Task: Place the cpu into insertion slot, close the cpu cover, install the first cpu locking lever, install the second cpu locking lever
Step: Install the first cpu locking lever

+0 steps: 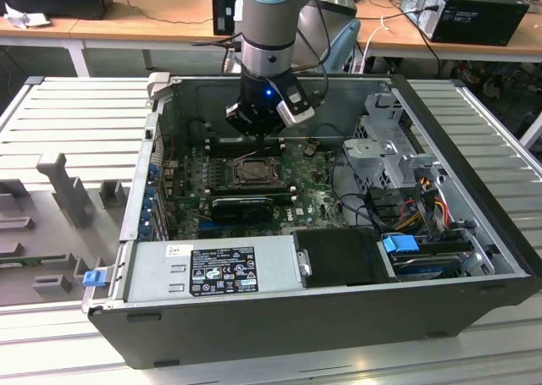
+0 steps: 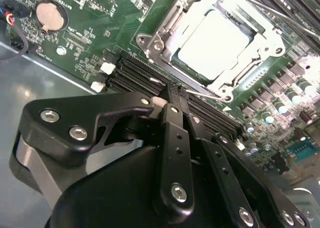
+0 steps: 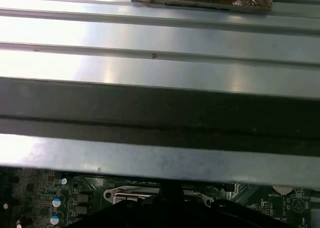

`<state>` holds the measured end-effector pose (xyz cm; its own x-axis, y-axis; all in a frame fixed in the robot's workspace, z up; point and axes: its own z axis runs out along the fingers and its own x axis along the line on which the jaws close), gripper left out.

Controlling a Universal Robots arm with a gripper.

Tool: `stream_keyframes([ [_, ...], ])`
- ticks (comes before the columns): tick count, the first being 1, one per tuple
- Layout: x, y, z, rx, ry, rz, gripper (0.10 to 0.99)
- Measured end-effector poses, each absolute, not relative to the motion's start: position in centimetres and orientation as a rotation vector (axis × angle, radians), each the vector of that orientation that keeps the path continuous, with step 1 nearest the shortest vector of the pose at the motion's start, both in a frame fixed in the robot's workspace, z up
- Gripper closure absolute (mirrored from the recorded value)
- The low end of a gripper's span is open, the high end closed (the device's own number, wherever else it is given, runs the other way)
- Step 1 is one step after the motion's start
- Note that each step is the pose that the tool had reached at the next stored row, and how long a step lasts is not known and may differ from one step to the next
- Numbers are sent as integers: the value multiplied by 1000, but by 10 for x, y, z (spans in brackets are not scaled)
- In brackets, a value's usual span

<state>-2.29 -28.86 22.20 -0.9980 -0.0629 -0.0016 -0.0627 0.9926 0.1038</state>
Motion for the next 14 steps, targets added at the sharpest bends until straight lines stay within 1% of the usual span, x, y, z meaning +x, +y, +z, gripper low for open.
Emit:
stream_keyframes([
  [14, -16, -288, 206, 99, -3134, -157, 980],
])
